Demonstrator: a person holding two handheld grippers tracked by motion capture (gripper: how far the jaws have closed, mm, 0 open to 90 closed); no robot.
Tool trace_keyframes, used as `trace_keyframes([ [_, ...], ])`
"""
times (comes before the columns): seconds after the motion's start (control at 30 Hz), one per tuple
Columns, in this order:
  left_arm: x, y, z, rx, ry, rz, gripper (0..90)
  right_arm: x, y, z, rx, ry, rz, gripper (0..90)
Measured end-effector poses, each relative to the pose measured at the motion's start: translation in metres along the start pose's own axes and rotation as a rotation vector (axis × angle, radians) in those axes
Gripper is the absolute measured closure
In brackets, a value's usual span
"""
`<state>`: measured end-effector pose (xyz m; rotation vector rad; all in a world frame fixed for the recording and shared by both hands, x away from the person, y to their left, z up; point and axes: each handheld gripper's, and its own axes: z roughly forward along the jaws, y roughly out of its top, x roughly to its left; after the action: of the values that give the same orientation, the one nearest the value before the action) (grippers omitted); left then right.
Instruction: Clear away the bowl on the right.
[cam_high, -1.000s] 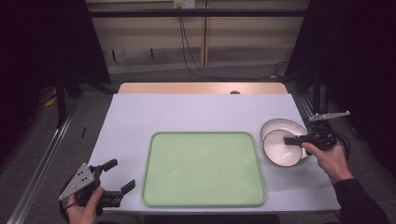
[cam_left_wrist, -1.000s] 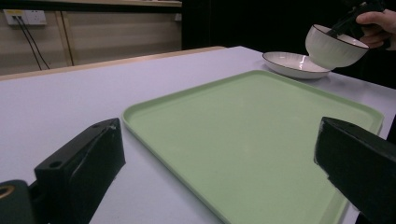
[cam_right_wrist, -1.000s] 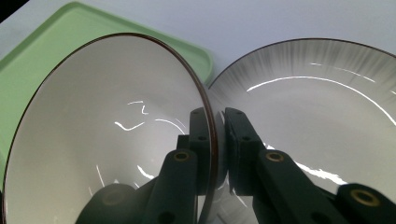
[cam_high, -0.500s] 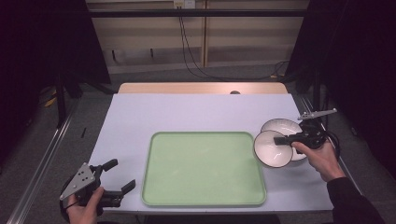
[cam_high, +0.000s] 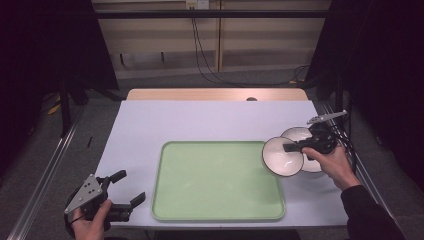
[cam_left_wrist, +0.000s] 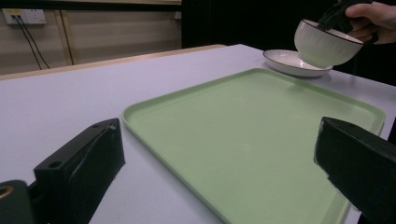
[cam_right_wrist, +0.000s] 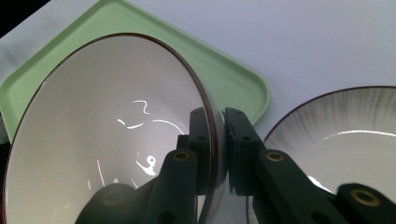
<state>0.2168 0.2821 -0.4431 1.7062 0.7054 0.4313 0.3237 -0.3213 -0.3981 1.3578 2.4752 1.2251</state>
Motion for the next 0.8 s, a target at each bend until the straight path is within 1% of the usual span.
trace_keyframes([
  [0.03,0.0,0.0,0.0,-0.001,-0.003,0.002,1.6,0.0,0.002,0.002,0.004,0.008,-0.004,82.3],
  [0.2,0.001,-0.001,-0.001,-0.004,0.003,-0.004,1.5,0.001,0.012,0.009,0.001,0.012,-0.014,82.3],
  [0.23,0.0,0.0,-0.001,0.001,0.011,-0.006,1.4,0.002,0.013,0.01,-0.002,0.012,-0.007,82.3],
  [0.3,0.0,0.0,-0.001,-0.001,0.004,-0.004,1.4,0.002,0.015,0.012,-0.003,0.013,-0.009,82.3],
  [0.33,0.0,0.0,-0.001,0.0,0.006,-0.003,1.4,0.003,0.018,0.014,0.005,0.015,-0.023,82.3],
  [0.37,0.0,0.0,-0.001,0.001,0.009,-0.006,1.4,0.003,0.02,0.014,0.008,0.01,-0.022,82.3],
  [0.4,0.0,0.0,-0.001,0.006,0.011,-0.004,1.4,0.003,0.021,0.015,0.008,0.013,-0.032,82.3],
  [0.47,0.001,0.0,-0.001,0.006,0.006,0.002,1.4,0.003,0.023,0.017,0.008,0.015,-0.031,82.3],
  [0.5,0.0,0.0,0.0,0.005,0.005,0.002,1.4,0.002,0.026,0.021,0.005,0.023,-0.027,82.3],
  [0.57,0.0,-0.001,-0.001,0.004,0.009,-0.005,1.3,0.001,0.029,0.024,0.012,0.025,-0.025,82.3],
  [0.67,0.001,-0.001,-0.001,-0.001,0.015,-0.004,1.1,0.002,0.033,0.03,0.02,0.017,-0.027,82.3],
  [0.8,0.001,-0.001,-0.001,-0.001,0.015,-0.004,1.1,0.002,0.039,0.035,0.026,0.028,-0.03,82.3],
])
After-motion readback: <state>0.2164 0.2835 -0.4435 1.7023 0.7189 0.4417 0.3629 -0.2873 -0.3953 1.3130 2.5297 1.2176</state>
